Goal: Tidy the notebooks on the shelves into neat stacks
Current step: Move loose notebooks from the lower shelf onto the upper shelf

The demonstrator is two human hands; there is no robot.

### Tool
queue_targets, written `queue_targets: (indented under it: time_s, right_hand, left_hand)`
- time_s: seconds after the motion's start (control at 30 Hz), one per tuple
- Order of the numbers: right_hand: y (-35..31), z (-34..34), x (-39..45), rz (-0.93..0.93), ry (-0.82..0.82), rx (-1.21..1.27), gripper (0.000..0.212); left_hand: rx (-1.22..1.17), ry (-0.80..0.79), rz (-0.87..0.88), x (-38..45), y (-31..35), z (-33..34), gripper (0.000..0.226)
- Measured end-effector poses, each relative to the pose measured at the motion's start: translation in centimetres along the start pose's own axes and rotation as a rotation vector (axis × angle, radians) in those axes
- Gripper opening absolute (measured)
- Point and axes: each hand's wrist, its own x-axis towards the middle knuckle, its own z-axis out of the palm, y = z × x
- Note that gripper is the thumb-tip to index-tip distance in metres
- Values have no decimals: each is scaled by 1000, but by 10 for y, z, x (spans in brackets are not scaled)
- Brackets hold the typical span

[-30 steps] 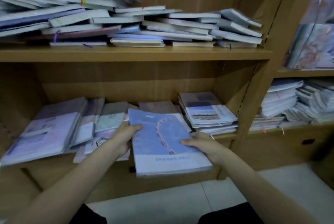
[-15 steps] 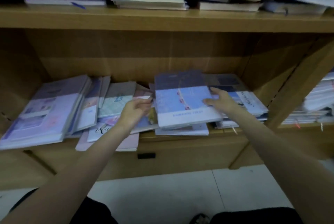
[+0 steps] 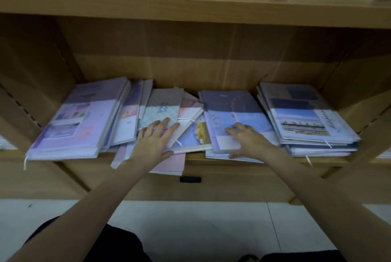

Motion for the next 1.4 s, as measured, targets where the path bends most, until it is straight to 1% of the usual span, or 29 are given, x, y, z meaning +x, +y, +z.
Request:
queue_targets:
  time_s: [0.07, 0.13, 0.17, 0.23, 0.27, 0.33, 0.4, 0.43, 0.47, 0.53, 0.63, 0.7, 0.73, 0.77, 0.8, 0.83, 0.87, 0.9, 0.97, 1.0, 1.07, 1.1, 1.13, 1.17, 1.2, 1.27, 1.33, 1.4]
  right_hand:
    - [-19, 4, -2, -92, 52, 32, 79]
    - [-41, 15, 0, -197, 138, 13, 71]
    - [-51, 21, 4, -238, 179, -50, 65]
    - [-67, 30, 17, -268, 258, -155, 51]
    - [-75, 29, 22, -241, 285, -184, 51]
    - [-83, 29, 28, -204, 306, -233, 56]
    - [-86, 34, 28, -223, 291, -284, 66]
    - [-85, 35, 27, -235, 290, -298, 71]
    - [-85, 36, 28, -250, 300, -309, 74]
    - [-86, 32, 30, -238, 286, -301, 72]
    - [-92, 27, 38, -205, 244, -287, 62]
    - [-99, 33, 46, -240, 277, -342, 57]
    - [-101, 39, 51, -218, 278, -381, 52]
    - [-105, 44, 54, -206, 327, -406, 44]
    - [-111, 47, 54, -198, 376, -413, 37]
    - [-113, 48, 53, -195, 391, -404, 37]
    - [-113, 48, 54, -221, 423, -400, 40]
    - [-111, 41, 52, -246, 446, -394, 40]
    - [-109, 18, 45, -284, 452, -390, 29]
    - [-106, 7, 40, -325, 483, -374, 30]
    - [-99, -11, 28, -409, 550, -319, 54]
    - [-96, -18, 19, -438, 587, -327, 60]
    - [-94, -23, 9, -472, 650, -351, 52]
    - [-91, -25, -2, -506, 707, -374, 37]
    - [-87, -25, -11, -539, 758, -380, 29]
    - [-80, -25, -30, -586, 801, -377, 28]
    - [-72, -24, -50, -651, 889, -399, 26]
    - [-65, -26, -72, -692, 963, -419, 33]
  left_hand:
    - [-57, 51, 9, -6, -7, 3, 102]
    - [-104, 127, -14, -14, -15, 4, 93]
    - [-95, 146, -19, -14, -17, 3, 87]
    - [28, 155, -13, -8, -20, -1, 79]
    - [106, 146, -9, -2, -20, -3, 79]
    - [201, 117, 12, 13, -22, -6, 89]
    - [207, 90, 44, 20, -25, -6, 95]
    - [200, 72, 58, 19, -27, -6, 93]
    - [201, 79, 66, 17, -30, -7, 88]
    - [164, 134, 35, 18, -35, -13, 73]
    - [26, 240, -68, 27, -44, -29, 48]
    - [-3, 303, -110, 31, -48, -39, 34]
    - [-27, 317, -130, 33, -49, -44, 31]
    - [-41, 316, -162, 34, -50, -48, 30]
    - [-38, 276, -198, 35, -51, -51, 30]
    - [-28, 232, -224, 36, -52, -54, 31]
    - [-17, 213, -234, 37, -54, -57, 31]
    - [0, 204, -236, 39, -56, -61, 30]
    - [44, 174, -242, 43, -60, -68, 29]
    - [63, 152, -246, 46, -61, -72, 30]
    - [87, 102, -249, 51, -61, -80, 32]
    - [89, 66, -250, 52, -61, -84, 35]
    - [85, 22, -246, 52, -60, -87, 37]
    - [82, -24, -237, 51, -59, -89, 40]
    - [79, -69, -226, 48, -58, -89, 42]
    - [106, -141, -191, 39, -54, -86, 45]
    - [134, -209, -146, 28, -49, -79, 49]
    - [77, -297, -114, 15, -48, -68, 51]
